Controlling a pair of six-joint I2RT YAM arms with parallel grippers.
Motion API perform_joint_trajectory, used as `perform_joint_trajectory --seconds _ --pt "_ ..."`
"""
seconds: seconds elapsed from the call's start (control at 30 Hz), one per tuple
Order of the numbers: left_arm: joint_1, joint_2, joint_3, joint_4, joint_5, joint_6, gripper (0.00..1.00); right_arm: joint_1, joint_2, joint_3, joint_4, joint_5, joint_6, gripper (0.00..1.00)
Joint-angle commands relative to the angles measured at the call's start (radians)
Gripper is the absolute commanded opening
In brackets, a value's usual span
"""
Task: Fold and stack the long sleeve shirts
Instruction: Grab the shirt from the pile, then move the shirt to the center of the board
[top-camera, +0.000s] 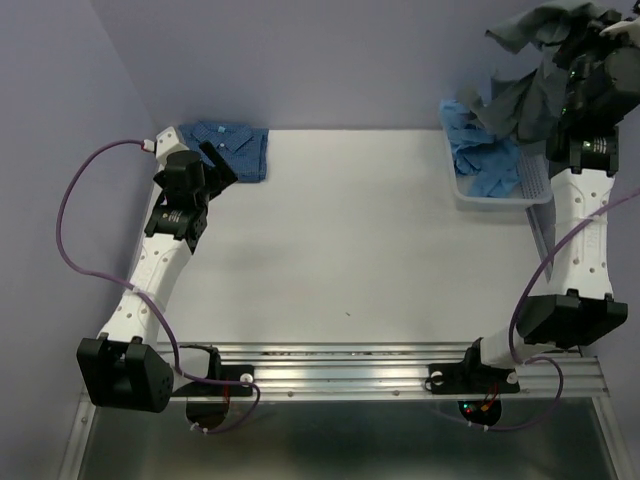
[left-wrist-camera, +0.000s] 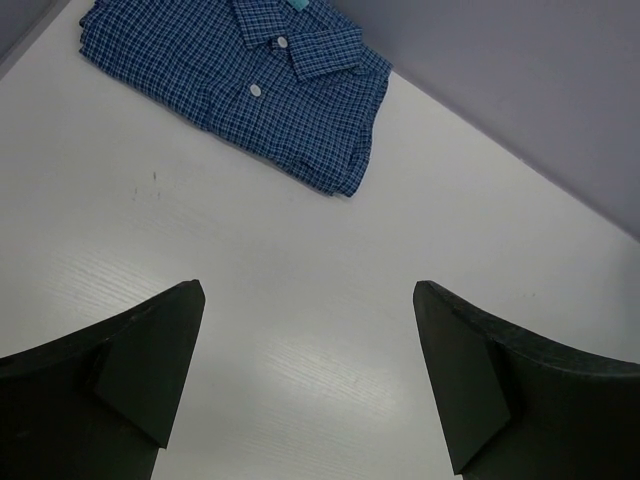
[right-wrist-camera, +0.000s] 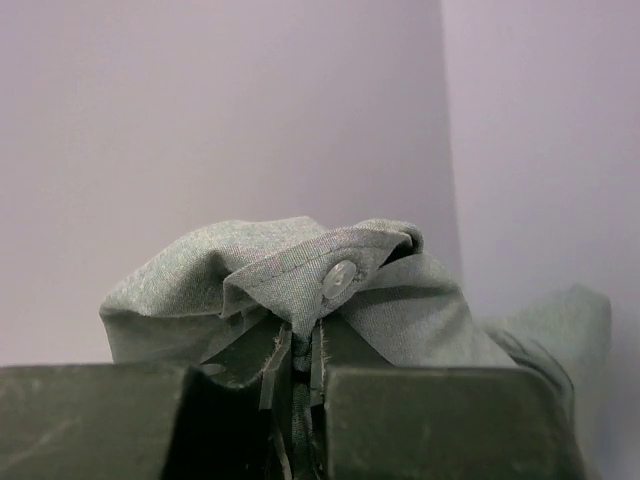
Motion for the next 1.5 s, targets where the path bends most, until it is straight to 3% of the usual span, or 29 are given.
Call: perform_joint_trajectory --seconds 0.0,0.1,0.2,0.23,0.3,0.5,0.73,0.87,1.03,1.33,1.47 --pt "0.002 -0.027 0.025 0.052 0.013 0.023 0.99 -0.006 -0.039 0.133 0.188 -0.243 0.043 0.01" --pt "0.002 -0.021 0.029 0.055 0.016 0.028 0.99 -0.006 -0.021 0.246 0.219 -0.282 0.101 0.01" --pt "0.002 -0.021 0.029 0.060 0.017 0.028 0.99 -0.006 0.047 0.424 0.204 -0.458 0.204 0.01" --pt "0.002 -0.020 0.033 0.061 0.017 0.029 0.99 -0.006 0.073 0.472 0.210 -0.581 0.277 0.01" --pt "0.002 -0.024 0.035 0.060 0.017 0.031 0.99 -0.006 0.149 0.594 0.242 -0.676 0.427 0.01" --pt "0.002 -0.064 0.013 0.058 0.014 0.023 0.99 -0.006 0.194 0.528 0.436 -0.780 0.662 0.01" --pt "0.002 -0.121 -0.008 0.043 0.020 0.002 0.99 0.156 0.269 0.555 0.402 -0.831 0.647 0.01" --pt "0.002 -0.165 -0.031 0.022 0.014 -0.014 0.99 0.312 0.321 0.581 0.323 -0.807 0.530 0.01" --pt "0.002 -0.231 -0.089 -0.003 0.014 -0.043 0.99 0.457 0.352 0.540 0.363 -0.739 0.492 0.01" --pt "0.002 -0.368 -0.188 -0.023 0.016 -0.106 0.99 0.664 0.561 0.613 0.375 -0.735 0.476 0.01" --pt "0.002 -0.417 -0.209 -0.069 -0.022 -0.118 0.99 0.716 0.615 0.681 0.423 -0.634 0.483 0.01"
